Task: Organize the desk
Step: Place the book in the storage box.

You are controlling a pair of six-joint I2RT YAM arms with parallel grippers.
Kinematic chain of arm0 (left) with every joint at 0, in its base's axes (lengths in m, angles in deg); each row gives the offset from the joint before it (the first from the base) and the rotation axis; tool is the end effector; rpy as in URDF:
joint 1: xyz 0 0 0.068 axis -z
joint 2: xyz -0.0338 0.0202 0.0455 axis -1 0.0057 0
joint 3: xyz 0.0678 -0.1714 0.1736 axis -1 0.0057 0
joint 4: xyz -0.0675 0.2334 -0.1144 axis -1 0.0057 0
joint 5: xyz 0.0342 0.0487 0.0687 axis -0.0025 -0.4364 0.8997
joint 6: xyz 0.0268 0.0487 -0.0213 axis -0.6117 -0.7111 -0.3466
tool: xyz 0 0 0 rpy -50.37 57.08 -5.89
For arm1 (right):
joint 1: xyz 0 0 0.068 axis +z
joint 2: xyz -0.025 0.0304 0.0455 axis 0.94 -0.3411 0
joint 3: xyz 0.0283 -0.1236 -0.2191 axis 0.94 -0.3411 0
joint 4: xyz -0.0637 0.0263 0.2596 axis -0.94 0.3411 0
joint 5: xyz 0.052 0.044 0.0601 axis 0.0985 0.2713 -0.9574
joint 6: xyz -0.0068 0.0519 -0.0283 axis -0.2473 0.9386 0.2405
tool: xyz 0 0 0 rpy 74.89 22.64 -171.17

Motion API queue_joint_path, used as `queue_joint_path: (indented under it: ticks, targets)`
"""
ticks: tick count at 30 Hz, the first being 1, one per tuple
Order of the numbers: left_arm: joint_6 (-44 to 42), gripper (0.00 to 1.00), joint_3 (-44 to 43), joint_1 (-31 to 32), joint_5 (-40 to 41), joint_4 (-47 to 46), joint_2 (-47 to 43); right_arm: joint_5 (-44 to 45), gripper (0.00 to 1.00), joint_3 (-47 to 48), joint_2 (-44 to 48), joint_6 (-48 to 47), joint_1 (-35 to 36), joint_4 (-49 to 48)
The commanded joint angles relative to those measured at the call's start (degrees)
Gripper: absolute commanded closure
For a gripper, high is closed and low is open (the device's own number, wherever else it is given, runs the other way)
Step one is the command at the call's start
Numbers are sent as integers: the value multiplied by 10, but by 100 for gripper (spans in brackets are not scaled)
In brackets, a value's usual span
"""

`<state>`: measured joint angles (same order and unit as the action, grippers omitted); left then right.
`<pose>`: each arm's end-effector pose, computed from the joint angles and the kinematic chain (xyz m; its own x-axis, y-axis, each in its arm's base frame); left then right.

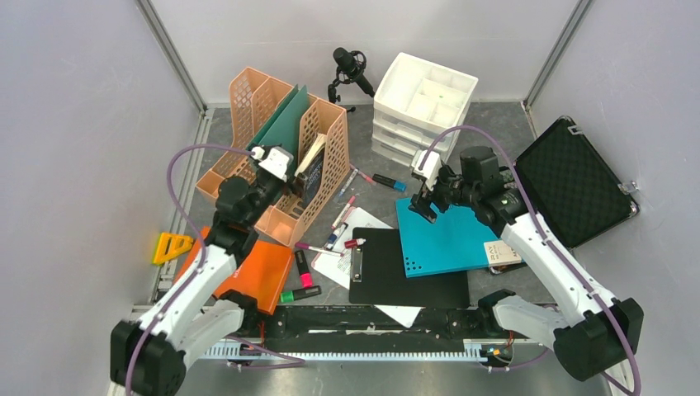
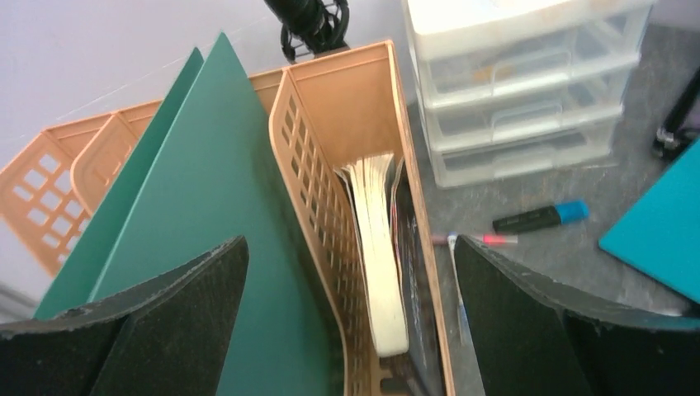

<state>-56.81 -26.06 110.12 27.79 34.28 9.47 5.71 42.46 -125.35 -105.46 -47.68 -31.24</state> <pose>0.2333 -0.0947 0.2864 0.2495 0.1595 -0.9552 0.4529 0.8526 0.2607 0.2264 0.1153 0.2920 -0.1220 -0.5192 -0.8459 -0.8615 0.4787 -0.1696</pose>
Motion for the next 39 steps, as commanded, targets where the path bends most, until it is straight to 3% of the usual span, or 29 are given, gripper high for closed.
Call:
queue_joint_path:
  ticks: [1, 7, 17, 21, 28, 33, 39]
  targets:
    - [-86, 0, -98, 1, 23, 373, -66, -40, 16, 14, -10, -15, -1, -8]
    - [-96, 0, -196, 1, 88, 645, -98, -61, 15, 17, -28, -26, 31, -29]
    - [-106, 0, -231, 1, 71, 848, -165, 49, 10, -36, -8, -68, 143, -59]
    - [-113, 0, -239, 1, 28, 868, -145, 100, 2, -20, 0, -109, 146, 24]
    - [-117, 0, -237, 1, -13, 838, -104, 214, 2, -58, 80, -194, 164, 178]
    - [-114, 0, -245, 2, -36, 816, -84, 269, 2, -150, 171, -229, 167, 204]
    - [-124, 0, -254, 2, -41, 794, -60, 275, 2, -221, 231, -230, 167, 203]
